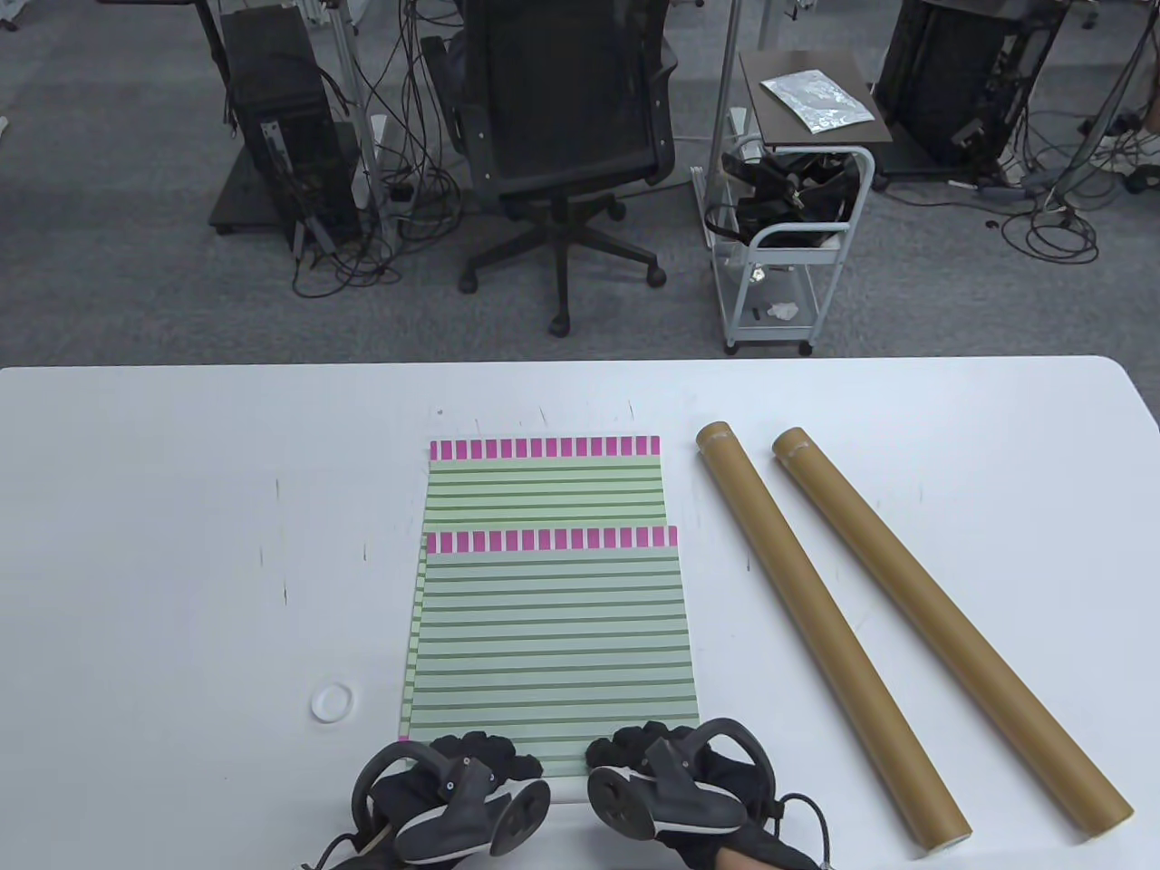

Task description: Roll up mouse pads and store in mailing tubes

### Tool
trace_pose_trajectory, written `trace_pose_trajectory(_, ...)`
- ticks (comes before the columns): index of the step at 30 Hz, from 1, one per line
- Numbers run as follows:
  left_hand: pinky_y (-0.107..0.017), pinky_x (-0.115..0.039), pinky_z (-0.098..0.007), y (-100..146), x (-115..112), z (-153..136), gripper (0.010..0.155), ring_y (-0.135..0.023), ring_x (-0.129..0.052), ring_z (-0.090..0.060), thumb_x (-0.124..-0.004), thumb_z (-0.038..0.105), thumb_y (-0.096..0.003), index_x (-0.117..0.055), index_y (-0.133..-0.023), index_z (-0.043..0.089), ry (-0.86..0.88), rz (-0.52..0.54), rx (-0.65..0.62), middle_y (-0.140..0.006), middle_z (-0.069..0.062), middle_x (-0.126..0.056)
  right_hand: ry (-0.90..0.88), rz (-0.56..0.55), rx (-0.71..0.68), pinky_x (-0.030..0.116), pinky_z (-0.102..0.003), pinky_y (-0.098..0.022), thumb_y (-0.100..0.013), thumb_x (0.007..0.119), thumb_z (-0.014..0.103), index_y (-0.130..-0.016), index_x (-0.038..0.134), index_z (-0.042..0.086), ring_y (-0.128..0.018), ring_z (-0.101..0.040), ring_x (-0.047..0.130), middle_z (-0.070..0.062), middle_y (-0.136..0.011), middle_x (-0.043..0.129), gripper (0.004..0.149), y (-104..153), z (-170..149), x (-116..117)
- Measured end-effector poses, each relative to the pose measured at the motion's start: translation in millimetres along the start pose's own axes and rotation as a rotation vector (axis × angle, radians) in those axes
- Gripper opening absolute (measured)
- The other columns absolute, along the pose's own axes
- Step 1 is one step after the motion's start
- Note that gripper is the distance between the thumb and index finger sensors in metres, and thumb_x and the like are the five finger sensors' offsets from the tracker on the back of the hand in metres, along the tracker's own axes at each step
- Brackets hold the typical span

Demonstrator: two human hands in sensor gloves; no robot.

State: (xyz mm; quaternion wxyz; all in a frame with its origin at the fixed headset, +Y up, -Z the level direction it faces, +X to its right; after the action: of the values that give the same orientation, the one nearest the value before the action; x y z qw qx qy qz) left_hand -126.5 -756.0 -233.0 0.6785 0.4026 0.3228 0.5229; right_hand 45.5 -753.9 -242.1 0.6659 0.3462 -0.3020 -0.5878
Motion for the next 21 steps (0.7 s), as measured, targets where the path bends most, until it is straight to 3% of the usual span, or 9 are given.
trace_pose_trajectory(4,-0.054,-0.086,-0.024,-5.0,-2.9,-6.8,0.045,-0.066,-0.096,-0.007,-0.068,0.047,-0.0383,-0.074,-0.083,0.045,0.056,-0.035,0.03,-0.079,0.017,-0.088,-0.014,0.006,-0.021,0.077,-0.04,-0.057,-0.041,0.076,0.042,-0.09,0.07,0.029,-0.067,-0.021,0.088,0.003,-0.085,0.081,0.051,2.4,-1.0,-0.2)
trace_pose_trajectory(9,-0.051,-0.085,-0.022,-5.6,-4.4,-4.3,0.046,-0.066,-0.094,-0.007,-0.064,0.047,-0.0393,-0.07,-0.085,0.044,0.013,-0.058,0.036,-0.081,0.017,-0.086,0.039,-0.01,-0.017,0.079,-0.038,-0.054,-0.039,0.079,0.04,-0.087,0.074,0.03,-0.064,-0.018,0.092,0.005,-0.081,0.086,0.05,-1.4,1.7,0.3)
trace_pose_trajectory(13,-0.052,-0.087,-0.021,-1.1,-2.5,0.6,0.047,-0.068,-0.096,-0.008,-0.062,0.048,-0.0404,-0.065,-0.087,0.042,-0.078,-0.009,0.007,-0.085,0.016,-0.081,0.036,-0.005,0.002,0.08,-0.037,-0.054,-0.041,0.076,0.039,-0.088,0.075,0.028,-0.066,-0.019,0.092,0.004,-0.082,0.088,0.048,-1.5,0.9,-0.1)
trace_pose_trajectory(16,-0.055,-0.087,-0.023,-0.2,-4.0,-0.1,0.057,-0.072,-0.094,-0.011,-0.071,0.057,-0.035,-0.065,-0.089,0.039,-0.047,-0.029,-0.008,-0.087,0.014,-0.08,0.03,-0.002,0.011,0.08,-0.038,-0.054,-0.042,0.075,0.037,-0.088,0.075,0.027,-0.066,-0.02,0.092,0.003,-0.082,0.088,0.047,-1.9,0.5,0.3)
trace_pose_trajectory(21,-0.054,-0.087,-0.024,0.4,-1.5,4.8,0.052,-0.071,-0.096,-0.011,-0.07,0.052,-0.0376,-0.07,-0.088,0.039,-0.1,0.001,-0.002,-0.085,0.014,-0.084,0.046,0.003,0.006,0.08,-0.038,-0.054,-0.043,0.072,0.036,-0.089,0.075,0.026,-0.065,-0.019,0.092,0.002,-0.081,0.088,0.047,-2.3,0.9,-0.8)
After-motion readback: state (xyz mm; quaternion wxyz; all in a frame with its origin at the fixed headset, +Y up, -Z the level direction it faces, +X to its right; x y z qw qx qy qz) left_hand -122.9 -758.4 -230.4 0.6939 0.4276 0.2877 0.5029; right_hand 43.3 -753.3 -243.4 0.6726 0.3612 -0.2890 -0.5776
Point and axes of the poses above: the tracker on the back of each hand, its own z axis roughly to the thumb side, its own y axis roughly from the fingertips to the wrist, x = y × z, the point moved 1 cm from there along -y, roughly from the wrist to the fingertips
